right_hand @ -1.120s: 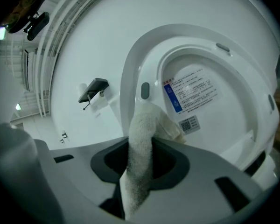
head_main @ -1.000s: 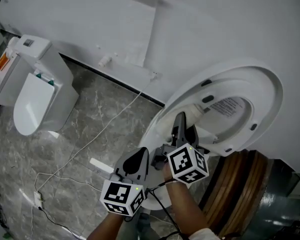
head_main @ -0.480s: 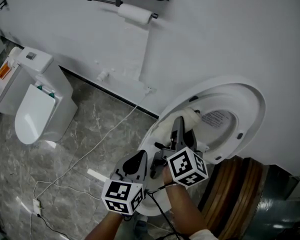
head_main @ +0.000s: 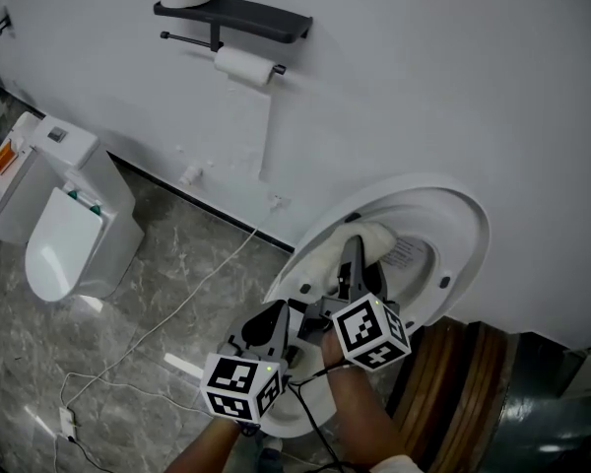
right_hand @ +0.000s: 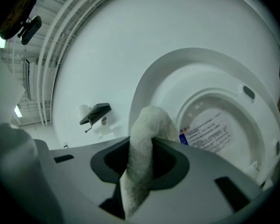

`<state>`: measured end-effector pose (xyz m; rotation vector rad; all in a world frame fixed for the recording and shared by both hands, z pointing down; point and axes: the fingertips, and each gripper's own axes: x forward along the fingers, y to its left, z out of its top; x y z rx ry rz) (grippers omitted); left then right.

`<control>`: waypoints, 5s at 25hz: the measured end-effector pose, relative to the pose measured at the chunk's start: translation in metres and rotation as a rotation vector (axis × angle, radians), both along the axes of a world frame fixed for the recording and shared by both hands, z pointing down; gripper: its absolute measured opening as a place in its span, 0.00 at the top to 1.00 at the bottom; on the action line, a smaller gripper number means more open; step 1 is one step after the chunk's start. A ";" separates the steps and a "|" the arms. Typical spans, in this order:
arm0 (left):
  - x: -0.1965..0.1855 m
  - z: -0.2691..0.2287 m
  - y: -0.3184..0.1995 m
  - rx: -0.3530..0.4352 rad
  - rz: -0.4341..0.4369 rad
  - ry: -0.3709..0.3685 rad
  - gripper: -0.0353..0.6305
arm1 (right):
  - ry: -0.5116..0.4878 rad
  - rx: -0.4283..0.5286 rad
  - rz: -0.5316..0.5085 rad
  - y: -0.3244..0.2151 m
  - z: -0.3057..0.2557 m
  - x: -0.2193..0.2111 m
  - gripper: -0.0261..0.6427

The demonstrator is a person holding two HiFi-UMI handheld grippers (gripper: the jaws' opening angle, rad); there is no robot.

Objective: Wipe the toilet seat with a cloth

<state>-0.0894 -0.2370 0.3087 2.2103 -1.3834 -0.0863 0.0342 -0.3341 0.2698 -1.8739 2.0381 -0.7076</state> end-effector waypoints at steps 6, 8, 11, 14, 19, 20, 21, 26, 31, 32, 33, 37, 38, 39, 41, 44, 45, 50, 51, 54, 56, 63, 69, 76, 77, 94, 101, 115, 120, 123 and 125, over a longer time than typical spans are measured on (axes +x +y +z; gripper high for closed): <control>0.021 -0.018 -0.011 0.014 0.029 0.018 0.95 | -0.001 -0.012 0.047 -0.010 -0.016 0.036 0.81; 0.030 -0.026 -0.012 0.025 0.047 0.016 0.95 | 0.002 -0.008 0.061 -0.010 -0.022 0.045 0.81; 0.041 -0.034 -0.014 0.037 0.068 0.011 0.95 | -0.004 0.000 0.076 -0.010 -0.030 0.056 0.81; 0.050 -0.039 -0.017 0.041 0.084 0.006 0.95 | -0.009 0.009 0.087 -0.011 -0.036 0.065 0.81; 0.066 -0.048 -0.020 0.052 0.115 0.008 0.95 | -0.015 0.019 0.108 -0.012 -0.046 0.084 0.81; 0.069 -0.050 -0.020 0.054 0.122 0.010 0.95 | -0.017 0.020 0.114 -0.012 -0.047 0.088 0.81; 0.073 -0.052 -0.021 0.056 0.128 0.012 0.95 | -0.019 0.020 0.120 -0.011 -0.048 0.092 0.81; 0.087 -0.058 -0.021 0.061 0.162 0.012 0.95 | -0.036 0.028 0.153 -0.007 -0.053 0.114 0.81; 0.103 -0.054 -0.020 0.049 0.197 0.018 0.95 | -0.051 0.032 0.200 0.001 -0.050 0.141 0.81; 0.107 -0.053 -0.019 0.047 0.206 0.017 0.95 | -0.050 0.033 0.203 0.002 -0.049 0.144 0.81; 0.111 -0.052 -0.017 0.046 0.215 0.014 0.95 | -0.047 0.033 0.201 0.003 -0.048 0.146 0.81; 0.123 -0.054 -0.017 0.057 0.237 0.007 0.95 | -0.043 0.031 0.189 0.004 -0.047 0.147 0.81; 0.124 -0.056 -0.018 0.061 0.240 0.006 0.95 | -0.045 0.030 0.189 0.004 -0.046 0.147 0.81; 0.125 -0.057 -0.018 0.064 0.242 0.005 0.95 | -0.046 0.028 0.189 0.004 -0.046 0.147 0.81; 0.126 -0.058 -0.018 0.064 0.250 -0.002 0.95 | -0.047 0.034 0.192 0.006 -0.048 0.148 0.81; 0.128 -0.054 -0.018 0.028 0.292 -0.006 0.95 | -0.050 0.072 0.185 0.012 -0.059 0.149 0.81; 0.129 -0.052 -0.018 0.010 0.310 -0.010 0.95 | -0.051 0.078 0.181 0.014 -0.062 0.150 0.81; 0.140 -0.055 -0.022 -0.004 0.395 -0.052 0.95 | -0.074 0.070 0.171 0.039 -0.066 0.161 0.81; 0.143 -0.057 -0.023 0.001 0.409 -0.060 0.94 | -0.077 0.066 0.162 0.048 -0.065 0.161 0.81; 0.148 -0.064 -0.026 0.033 0.422 -0.103 0.93 | -0.091 0.040 0.123 0.078 -0.056 0.156 0.81; 0.151 -0.067 -0.029 0.052 0.434 -0.137 0.84 | -0.111 0.008 0.110 0.097 -0.046 0.155 0.81; 0.151 -0.072 -0.059 0.073 0.441 -0.178 0.53 | -0.155 -0.062 0.143 0.143 -0.028 0.170 0.81; 0.159 -0.083 -0.094 0.149 0.456 -0.287 0.43 | -0.164 -0.074 0.153 0.158 -0.027 0.181 0.81; 0.184 -0.086 -0.127 0.162 0.501 -0.427 0.43 | -0.208 -0.049 0.146 0.166 -0.037 0.180 0.81; 0.186 -0.085 -0.130 0.165 0.495 -0.442 0.43 | -0.216 -0.040 0.145 0.168 -0.037 0.183 0.81; 0.195 -0.072 -0.147 0.108 0.405 -0.438 0.44 | -0.258 -0.047 0.168 0.193 -0.033 0.208 0.81; 0.192 -0.072 -0.148 0.099 0.362 -0.432 0.46 | -0.268 -0.055 0.167 0.213 -0.033 0.214 0.81; 0.174 -0.082 -0.088 0.031 0.360 -0.445 0.50 | -0.325 0.017 0.147 0.251 -0.066 0.212 0.81; 0.162 -0.084 -0.050 0.023 0.362 -0.440 0.50 | -0.327 0.024 0.125 0.273 -0.073 0.206 0.81; 0.155 -0.082 -0.020 0.020 0.370 -0.452 0.50 | -0.337 0.020 0.117 0.291 -0.072 0.202 0.81; 0.150 -0.079 0.002 0.011 0.381 -0.462 0.50 | -0.359 0.031 0.095 0.302 -0.074 0.196 0.81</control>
